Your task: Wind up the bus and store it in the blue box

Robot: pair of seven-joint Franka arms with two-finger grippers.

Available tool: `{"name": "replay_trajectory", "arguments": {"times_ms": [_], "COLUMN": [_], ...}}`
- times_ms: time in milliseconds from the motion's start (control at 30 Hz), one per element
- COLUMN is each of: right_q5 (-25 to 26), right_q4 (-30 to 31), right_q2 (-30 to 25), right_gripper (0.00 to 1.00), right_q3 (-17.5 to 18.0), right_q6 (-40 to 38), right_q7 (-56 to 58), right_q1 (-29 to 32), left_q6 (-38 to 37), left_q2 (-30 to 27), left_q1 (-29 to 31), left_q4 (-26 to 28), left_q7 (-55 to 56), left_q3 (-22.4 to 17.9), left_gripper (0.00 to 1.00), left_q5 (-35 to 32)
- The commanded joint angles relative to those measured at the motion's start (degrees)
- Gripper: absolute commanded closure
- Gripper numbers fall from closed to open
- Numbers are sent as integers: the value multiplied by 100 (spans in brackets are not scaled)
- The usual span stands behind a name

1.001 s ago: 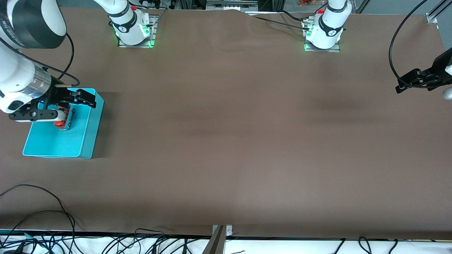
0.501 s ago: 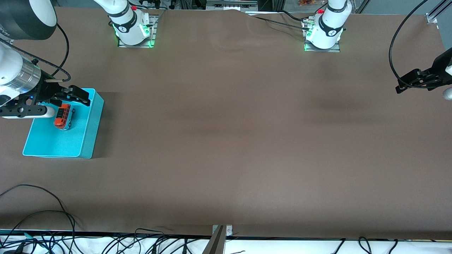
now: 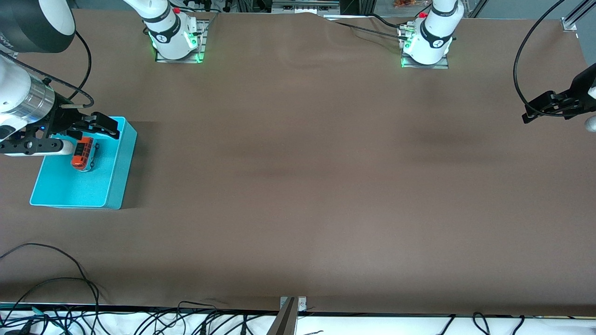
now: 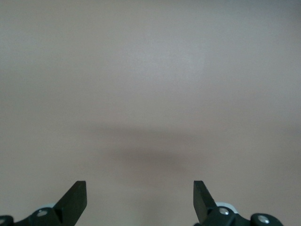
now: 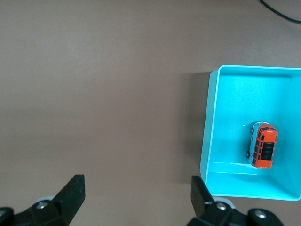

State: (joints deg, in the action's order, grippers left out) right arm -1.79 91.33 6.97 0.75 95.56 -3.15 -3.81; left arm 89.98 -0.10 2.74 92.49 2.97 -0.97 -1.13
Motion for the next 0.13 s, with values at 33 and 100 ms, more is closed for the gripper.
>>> {"name": "replay_trajectory", "arguments": {"times_ms": [33, 100], "right_q5": [-85, -85], "right_q4": [-107, -107], "right_q2": [15, 15], "right_gripper": [0, 0], "right_q3": [-49, -40], "right_q6": [-125, -125], "right_q7": [7, -2], "right_q1": [-32, -32], "left_q6": [-121, -121], "left_q2": [107, 107], "left_q1": [25, 16], "left_q4": [-214, -214], "left_q7": [46, 46], "left_q3": [1, 1], "left_gripper": [0, 0], "left_q5": [60, 60]}}
